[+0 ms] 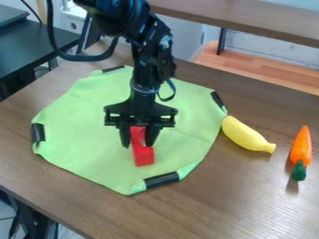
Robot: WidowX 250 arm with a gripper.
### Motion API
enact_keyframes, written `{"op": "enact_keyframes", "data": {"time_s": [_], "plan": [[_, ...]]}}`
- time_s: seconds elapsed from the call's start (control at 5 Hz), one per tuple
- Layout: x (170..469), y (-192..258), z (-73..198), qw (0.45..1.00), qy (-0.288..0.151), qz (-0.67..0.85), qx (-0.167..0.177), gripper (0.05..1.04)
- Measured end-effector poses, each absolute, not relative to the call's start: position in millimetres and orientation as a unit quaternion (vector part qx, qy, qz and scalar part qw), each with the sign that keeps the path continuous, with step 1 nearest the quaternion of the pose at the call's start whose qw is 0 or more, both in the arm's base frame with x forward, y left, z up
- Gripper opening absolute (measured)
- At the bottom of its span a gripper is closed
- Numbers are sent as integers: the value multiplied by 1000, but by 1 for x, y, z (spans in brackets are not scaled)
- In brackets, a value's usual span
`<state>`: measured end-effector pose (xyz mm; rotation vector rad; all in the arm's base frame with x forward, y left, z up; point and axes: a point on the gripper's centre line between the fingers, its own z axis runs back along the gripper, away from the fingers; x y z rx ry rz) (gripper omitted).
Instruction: Put the red figure on the right edge of the cloth
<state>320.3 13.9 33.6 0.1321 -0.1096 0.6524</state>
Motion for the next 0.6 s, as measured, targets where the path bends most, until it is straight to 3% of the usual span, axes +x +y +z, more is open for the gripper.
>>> {"op": "enact_keyframes", "data": {"time_s": [0.2,0.4,0.6], "plan": [[315,13,28,950,-46,304,64,927],[312,12,35,960,-27,275,45,1005],[327,22,93,962,-91,257,4,1001]]}}
